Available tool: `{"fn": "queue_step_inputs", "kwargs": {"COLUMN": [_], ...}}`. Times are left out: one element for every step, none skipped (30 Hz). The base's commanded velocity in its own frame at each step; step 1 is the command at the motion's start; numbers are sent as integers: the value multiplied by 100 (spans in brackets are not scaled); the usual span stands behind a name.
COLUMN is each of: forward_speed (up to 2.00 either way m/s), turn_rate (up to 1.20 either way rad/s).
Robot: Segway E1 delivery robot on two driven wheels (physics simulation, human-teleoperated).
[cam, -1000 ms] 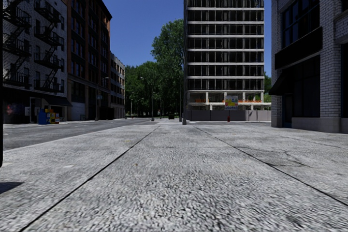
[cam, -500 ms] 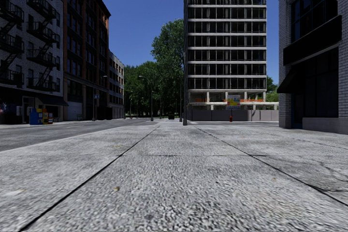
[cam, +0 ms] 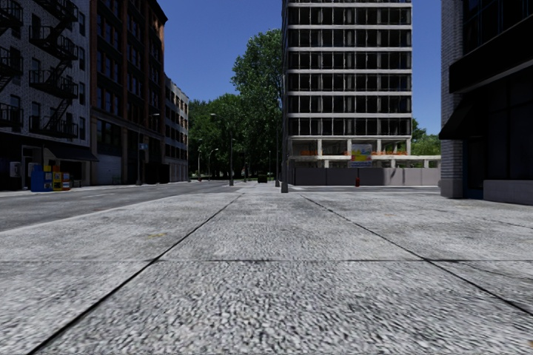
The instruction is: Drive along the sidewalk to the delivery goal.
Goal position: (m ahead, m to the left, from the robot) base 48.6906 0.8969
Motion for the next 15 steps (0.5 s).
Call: {"fn": "queue_step_inputs", "kwargs": {"forward_speed": [200,200,200,200,200,200,200,200,200,200,200,200,200,200,200], "turn_rate": [0,0,0,0,0,0,0,0,0,0,0,0,0,0,0]}}
